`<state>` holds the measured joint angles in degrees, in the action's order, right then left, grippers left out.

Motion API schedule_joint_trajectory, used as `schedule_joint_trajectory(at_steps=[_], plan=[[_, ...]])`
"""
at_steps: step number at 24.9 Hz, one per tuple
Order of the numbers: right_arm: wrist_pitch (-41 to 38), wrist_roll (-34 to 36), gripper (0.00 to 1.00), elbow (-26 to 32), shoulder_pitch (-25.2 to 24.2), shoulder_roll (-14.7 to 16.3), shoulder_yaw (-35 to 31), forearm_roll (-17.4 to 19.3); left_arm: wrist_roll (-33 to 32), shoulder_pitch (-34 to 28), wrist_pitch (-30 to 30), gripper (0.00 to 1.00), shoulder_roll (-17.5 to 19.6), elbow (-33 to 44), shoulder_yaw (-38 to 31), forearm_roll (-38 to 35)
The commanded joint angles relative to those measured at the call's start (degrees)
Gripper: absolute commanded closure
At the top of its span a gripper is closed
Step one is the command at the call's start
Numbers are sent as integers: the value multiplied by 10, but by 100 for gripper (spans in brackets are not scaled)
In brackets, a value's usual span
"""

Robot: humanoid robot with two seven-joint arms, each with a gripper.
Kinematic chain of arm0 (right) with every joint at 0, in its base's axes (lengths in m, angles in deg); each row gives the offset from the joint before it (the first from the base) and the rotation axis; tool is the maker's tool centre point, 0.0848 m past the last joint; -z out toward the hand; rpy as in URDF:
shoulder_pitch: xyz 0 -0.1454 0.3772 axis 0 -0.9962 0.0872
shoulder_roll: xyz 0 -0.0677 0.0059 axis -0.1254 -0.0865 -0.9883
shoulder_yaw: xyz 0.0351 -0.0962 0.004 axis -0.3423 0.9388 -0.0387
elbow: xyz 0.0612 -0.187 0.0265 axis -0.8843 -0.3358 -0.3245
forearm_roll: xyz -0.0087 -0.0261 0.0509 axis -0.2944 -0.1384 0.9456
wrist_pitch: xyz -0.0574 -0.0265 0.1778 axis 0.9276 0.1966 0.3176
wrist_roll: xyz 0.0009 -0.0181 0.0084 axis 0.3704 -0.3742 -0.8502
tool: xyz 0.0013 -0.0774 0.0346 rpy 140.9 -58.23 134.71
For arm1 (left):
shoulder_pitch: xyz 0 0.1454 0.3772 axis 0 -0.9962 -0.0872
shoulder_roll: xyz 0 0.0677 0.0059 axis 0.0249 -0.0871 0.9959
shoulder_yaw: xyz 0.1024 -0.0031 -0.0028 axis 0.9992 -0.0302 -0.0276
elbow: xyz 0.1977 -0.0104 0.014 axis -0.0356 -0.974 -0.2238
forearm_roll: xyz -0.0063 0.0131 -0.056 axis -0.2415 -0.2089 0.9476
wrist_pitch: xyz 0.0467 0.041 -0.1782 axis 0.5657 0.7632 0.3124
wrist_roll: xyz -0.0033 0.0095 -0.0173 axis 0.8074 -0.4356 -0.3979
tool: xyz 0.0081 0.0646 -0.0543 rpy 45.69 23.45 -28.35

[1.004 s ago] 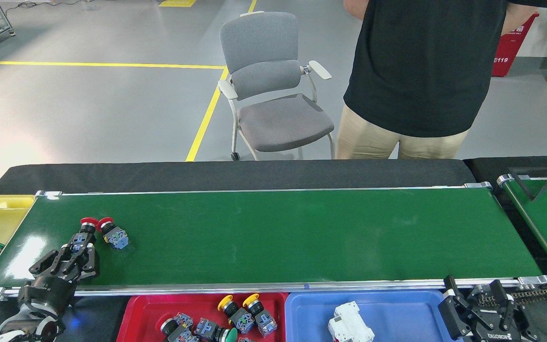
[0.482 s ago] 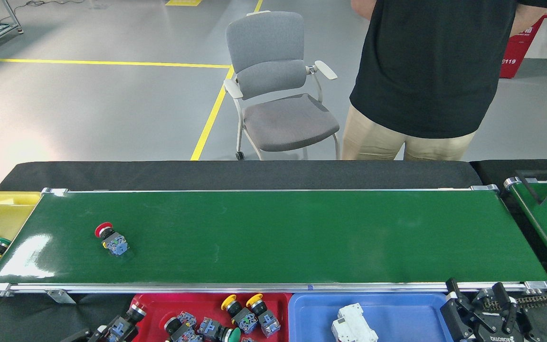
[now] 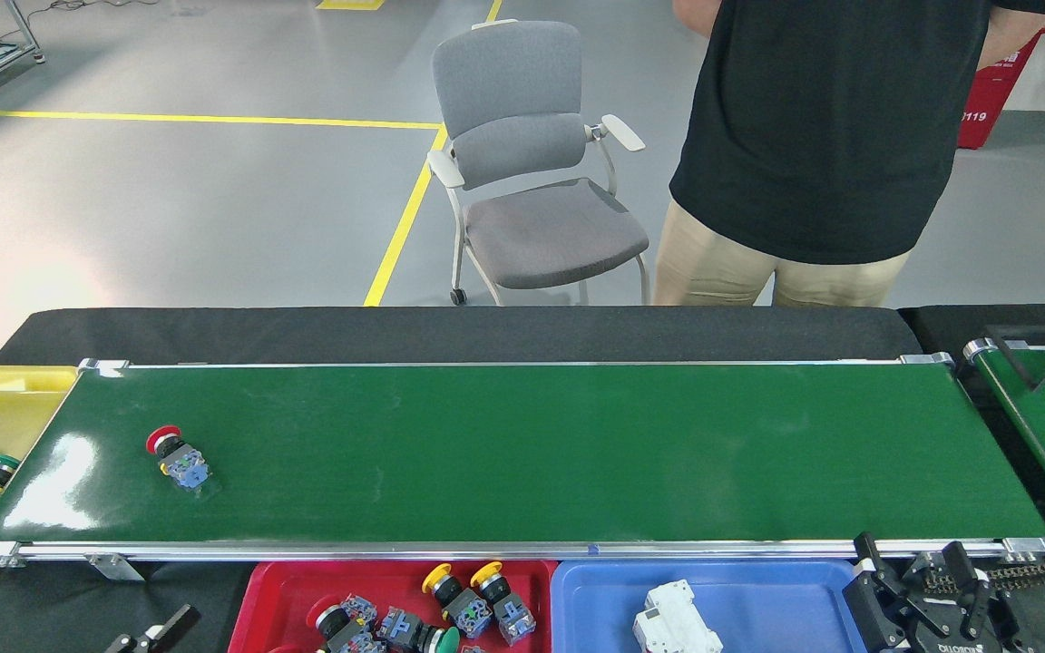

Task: Pick switch part from conveyor to tray

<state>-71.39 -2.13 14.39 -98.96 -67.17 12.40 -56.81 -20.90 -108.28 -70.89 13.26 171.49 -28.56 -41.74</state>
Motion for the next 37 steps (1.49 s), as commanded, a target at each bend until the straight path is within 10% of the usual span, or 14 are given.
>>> schedule_joint_trajectory(at_steps=[1, 31, 37], plan=[[1, 4, 0, 8, 1, 6, -3, 0, 0, 22, 57, 0, 6, -14, -4, -1], [-29, 4, 0, 8, 6, 5, -2, 0, -31, 442, 319, 1, 122, -558, 113, -40], [-65, 4, 0, 8, 6, 3, -2, 0, 45, 460, 345, 63, 131, -623, 128, -38]])
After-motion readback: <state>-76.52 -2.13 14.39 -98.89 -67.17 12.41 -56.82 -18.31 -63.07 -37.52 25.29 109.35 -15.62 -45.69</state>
